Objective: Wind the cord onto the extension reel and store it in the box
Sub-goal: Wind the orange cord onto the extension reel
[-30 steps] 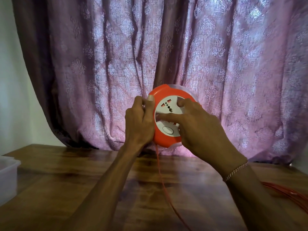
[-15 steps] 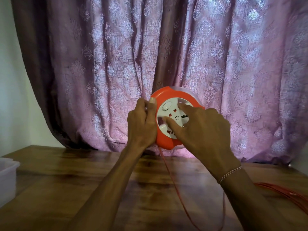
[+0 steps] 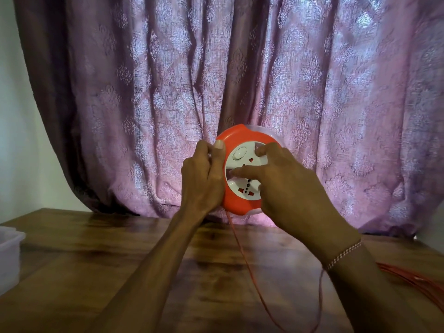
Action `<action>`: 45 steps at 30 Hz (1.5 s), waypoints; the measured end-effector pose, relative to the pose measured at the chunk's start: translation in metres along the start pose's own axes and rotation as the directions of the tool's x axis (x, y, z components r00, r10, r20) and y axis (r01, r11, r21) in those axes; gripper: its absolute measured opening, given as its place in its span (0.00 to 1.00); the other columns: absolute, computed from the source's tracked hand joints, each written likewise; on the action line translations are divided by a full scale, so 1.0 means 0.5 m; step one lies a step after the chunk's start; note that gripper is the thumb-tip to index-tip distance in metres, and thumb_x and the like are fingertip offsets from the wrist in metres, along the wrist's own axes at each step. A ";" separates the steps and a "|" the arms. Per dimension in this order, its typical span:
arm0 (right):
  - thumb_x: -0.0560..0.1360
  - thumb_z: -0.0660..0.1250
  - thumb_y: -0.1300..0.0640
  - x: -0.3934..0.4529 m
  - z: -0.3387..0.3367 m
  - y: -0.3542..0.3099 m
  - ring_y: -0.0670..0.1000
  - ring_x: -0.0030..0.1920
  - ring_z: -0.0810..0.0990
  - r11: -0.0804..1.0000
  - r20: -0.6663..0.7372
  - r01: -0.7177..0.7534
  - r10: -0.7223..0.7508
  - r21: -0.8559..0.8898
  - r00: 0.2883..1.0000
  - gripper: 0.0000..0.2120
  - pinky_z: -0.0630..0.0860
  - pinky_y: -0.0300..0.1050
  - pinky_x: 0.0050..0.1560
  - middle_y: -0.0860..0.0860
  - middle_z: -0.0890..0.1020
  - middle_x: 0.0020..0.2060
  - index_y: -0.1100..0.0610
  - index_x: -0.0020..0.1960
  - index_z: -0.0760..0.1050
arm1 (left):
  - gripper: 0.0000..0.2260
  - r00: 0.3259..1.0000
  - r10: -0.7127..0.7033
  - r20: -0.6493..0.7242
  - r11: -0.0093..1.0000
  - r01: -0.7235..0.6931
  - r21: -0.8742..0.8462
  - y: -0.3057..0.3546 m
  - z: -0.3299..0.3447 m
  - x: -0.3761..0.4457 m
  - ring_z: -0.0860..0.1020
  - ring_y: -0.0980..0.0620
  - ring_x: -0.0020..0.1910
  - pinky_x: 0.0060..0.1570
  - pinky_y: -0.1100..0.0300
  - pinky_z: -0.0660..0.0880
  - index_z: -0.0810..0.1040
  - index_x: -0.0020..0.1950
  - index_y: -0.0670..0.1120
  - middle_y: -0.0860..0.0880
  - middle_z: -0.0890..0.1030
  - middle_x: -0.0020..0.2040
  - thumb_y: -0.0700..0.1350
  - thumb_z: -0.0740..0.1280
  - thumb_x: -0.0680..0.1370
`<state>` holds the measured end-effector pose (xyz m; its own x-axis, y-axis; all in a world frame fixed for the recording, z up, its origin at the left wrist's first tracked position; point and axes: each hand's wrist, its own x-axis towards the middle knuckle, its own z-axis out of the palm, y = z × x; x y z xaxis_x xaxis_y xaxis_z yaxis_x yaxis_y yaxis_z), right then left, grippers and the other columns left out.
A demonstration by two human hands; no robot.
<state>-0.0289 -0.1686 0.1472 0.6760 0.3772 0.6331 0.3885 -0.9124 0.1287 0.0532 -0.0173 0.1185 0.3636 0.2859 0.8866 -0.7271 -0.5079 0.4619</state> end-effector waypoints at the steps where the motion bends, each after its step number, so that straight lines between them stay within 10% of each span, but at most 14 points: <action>1: 0.73 0.70 0.53 -0.001 0.000 -0.004 0.54 0.73 0.61 1.000 -0.003 -0.002 0.002 -0.002 1.000 0.28 0.73 0.55 0.58 0.51 0.61 0.72 0.32 0.68 0.68 | 0.16 1.000 0.002 0.000 1.000 -0.002 0.003 0.000 0.000 0.000 0.72 0.59 0.29 0.30 0.56 0.68 0.68 0.39 0.49 0.55 0.73 0.29 0.57 0.55 0.81; 11: 0.70 0.71 0.52 0.005 0.023 -0.004 0.56 0.61 0.74 0.995 -0.172 -0.090 0.096 0.039 0.980 0.29 0.76 0.53 0.49 0.52 0.72 0.60 0.29 0.65 0.70 | 0.16 1.000 0.005 -0.001 1.000 -0.005 -0.003 0.002 -0.002 0.004 0.69 0.57 0.27 0.31 0.55 0.65 0.65 0.36 0.53 0.54 0.71 0.26 0.56 0.56 0.82; 18: 0.69 0.66 0.30 0.021 0.046 0.007 0.60 0.55 0.80 0.908 -0.334 -0.287 0.384 0.304 0.861 0.30 0.79 0.54 0.51 0.52 0.84 0.54 0.46 0.64 0.78 | 0.16 1.000 0.012 0.010 1.000 -0.012 -0.002 0.002 0.000 0.001 0.72 0.60 0.27 0.28 0.64 0.64 0.67 0.38 0.49 0.55 0.72 0.27 0.56 0.56 0.82; 26: 0.74 0.69 0.49 0.015 0.015 0.018 0.57 0.50 0.77 0.989 -0.321 -0.090 0.124 0.119 0.939 0.10 0.75 0.53 0.48 0.52 0.82 0.49 0.49 0.54 0.77 | 0.18 1.000 -0.002 -0.015 1.000 0.002 0.004 -0.002 -0.002 0.002 0.71 0.59 0.28 0.30 0.56 0.66 0.69 0.39 0.47 0.54 0.73 0.28 0.57 0.55 0.82; 30: 0.71 0.70 0.63 0.013 0.020 0.024 0.60 0.58 0.71 0.996 -0.174 0.045 -0.031 0.080 0.984 0.23 0.71 0.55 0.57 0.56 0.75 0.61 0.42 0.62 0.76 | 0.17 1.000 -0.013 -0.022 1.000 0.013 0.000 0.003 -0.004 0.003 0.70 0.61 0.27 0.29 0.59 0.62 0.68 0.38 0.47 0.55 0.72 0.28 0.56 0.55 0.82; 40: 0.68 0.73 0.62 0.019 0.041 0.013 0.59 0.59 0.72 0.997 -0.282 0.050 -0.033 0.056 0.959 0.28 0.74 0.52 0.49 0.55 0.73 0.57 0.37 0.62 0.75 | 0.15 0.999 0.004 -0.032 0.998 -0.006 -0.064 0.005 -0.011 0.008 0.70 0.60 0.26 0.29 0.58 0.66 0.66 0.36 0.52 0.55 0.70 0.26 0.56 0.57 0.82; 45: 0.68 0.74 0.44 0.013 0.036 0.016 0.56 0.54 0.77 0.995 -0.308 -0.038 0.064 0.090 0.949 0.27 0.74 0.49 0.48 0.51 0.78 0.51 0.33 0.64 0.72 | 0.16 1.000 0.005 -0.029 0.999 -0.006 -0.041 0.006 -0.008 0.005 0.70 0.60 0.24 0.27 0.62 0.62 0.67 0.37 0.49 0.55 0.70 0.24 0.55 0.58 0.82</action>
<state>-0.0102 -0.1705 0.1385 0.4740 0.2508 0.8440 0.4171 -0.9082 0.0356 0.0497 -0.0150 0.1219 0.3432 0.3068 0.8878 -0.7525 -0.4758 0.4553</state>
